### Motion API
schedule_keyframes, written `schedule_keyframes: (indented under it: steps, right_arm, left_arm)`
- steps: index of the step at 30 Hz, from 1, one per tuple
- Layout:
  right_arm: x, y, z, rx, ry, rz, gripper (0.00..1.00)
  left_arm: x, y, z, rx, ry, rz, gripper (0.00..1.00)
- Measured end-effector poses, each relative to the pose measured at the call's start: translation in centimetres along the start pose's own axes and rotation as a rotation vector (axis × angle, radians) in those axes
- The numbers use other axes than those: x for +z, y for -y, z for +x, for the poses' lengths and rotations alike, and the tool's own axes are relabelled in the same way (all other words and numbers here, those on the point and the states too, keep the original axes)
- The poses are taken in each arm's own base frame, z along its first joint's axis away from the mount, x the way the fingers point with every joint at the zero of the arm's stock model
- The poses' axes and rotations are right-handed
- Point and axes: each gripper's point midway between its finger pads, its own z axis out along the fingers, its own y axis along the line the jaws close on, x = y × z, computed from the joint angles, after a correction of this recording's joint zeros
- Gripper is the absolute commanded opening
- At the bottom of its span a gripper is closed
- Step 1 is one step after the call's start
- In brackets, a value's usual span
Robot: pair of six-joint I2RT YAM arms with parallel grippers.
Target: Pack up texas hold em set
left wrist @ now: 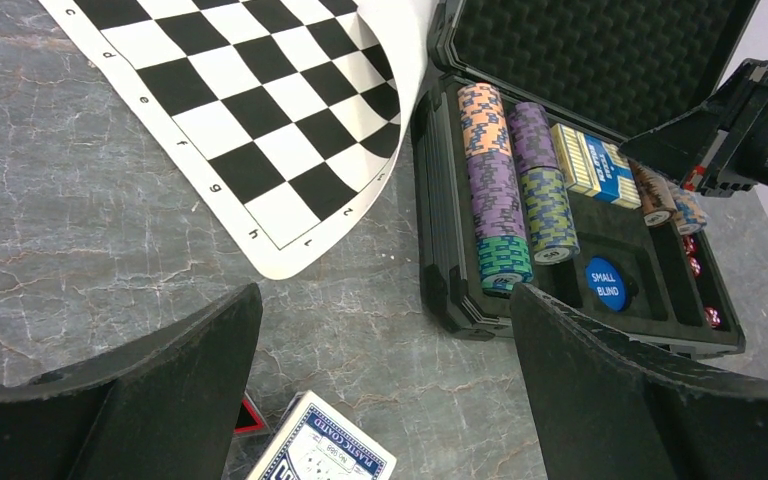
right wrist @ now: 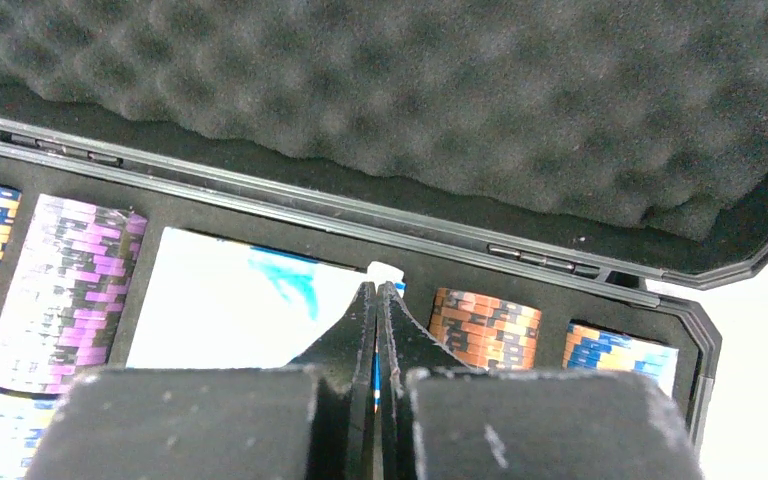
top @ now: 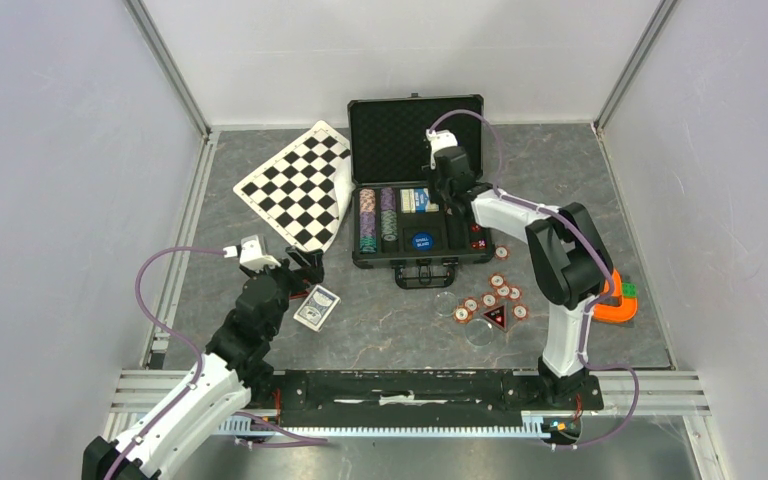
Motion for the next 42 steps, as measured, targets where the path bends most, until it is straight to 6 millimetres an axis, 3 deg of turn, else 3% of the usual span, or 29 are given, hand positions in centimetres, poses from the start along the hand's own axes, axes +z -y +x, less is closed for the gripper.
schedule_keyframes:
  steps: [4,11,14,18,24,27,28,30,31,32,34,36,39,42]
  right_arm:
    - [-0.5,0.0,-0.4,-0.013,-0.042,-0.002,0.00]
    - [-1.5,-1.3,-3.1,-0.032,-0.021,-0.034,0.00]
    - [-2.0,-2.0,-2.2,-0.040,-0.031,-0.054,0.00]
    - [-2.1,-2.5,1.5,-0.043,-0.086,-0.079,0.00]
    - [-2.3,-2.7,1.2,-0.034,-0.073,-0.091,0.00]
    - [-3.5,-2.6,1.1,-0.045,-0.089,-0.100,0.00]
    - [-4.2,-2.7,0.7,-0.047,-0.086,-0.109,0.06]
    - [-6.2,-3.3,-0.3,-0.048,-0.063,-0.156,0.55]
    - [-7.6,-3.7,-0.9,-0.049,-0.038,-0.199,0.72]
    - [-9.6,-4.3,-1.3,-0.044,0.000,-0.260,0.96]
    - [-12.9,-5.1,-1.3,-0.027,0.062,-0.350,0.98]
    - [-16.9,-5.6,0.0,-0.025,0.127,-0.440,0.98]
    - [-19.8,-5.8,1.5,-0.025,0.153,-0.498,0.98]
    - [-21.2,-5.6,2.3,-0.027,0.167,-0.519,0.98]
  left_arm:
    - [0.0,0.0,0.0,0.001,-0.001,-0.001,1.00]
    - [0.0,0.0,0.0,0.001,-0.001,-0.001,1.00]
    - [0.0,-0.1,0.1,0.002,-0.005,-0.003,1.00]
    - [0.1,-0.1,0.2,0.003,-0.006,-0.004,1.00]
    - [0.1,-0.1,0.4,0.008,-0.015,-0.006,1.00]
    - [0.4,-0.3,1.6,0.032,-0.064,-0.009,1.00]
    - [0.5,-0.4,2.2,0.046,-0.087,-0.015,1.00]
    - [0.7,-0.7,2.8,0.070,-0.122,-0.035,1.00]
    - [0.9,-0.7,3.0,0.078,-0.138,-0.042,1.00]
    - [1.0,-0.6,3.2,0.086,-0.155,-0.049,1.00]
    - [1.1,-0.5,3.3,0.098,-0.180,-0.061,1.00]
    - [1.1,-0.1,3.3,0.113,-0.214,-0.071,1.00]
    - [0.9,0.8,3.2,0.127,-0.258,-0.074,1.00]
    - [0.2,1.7,3.3,0.159,-0.316,-0.073,1.00]
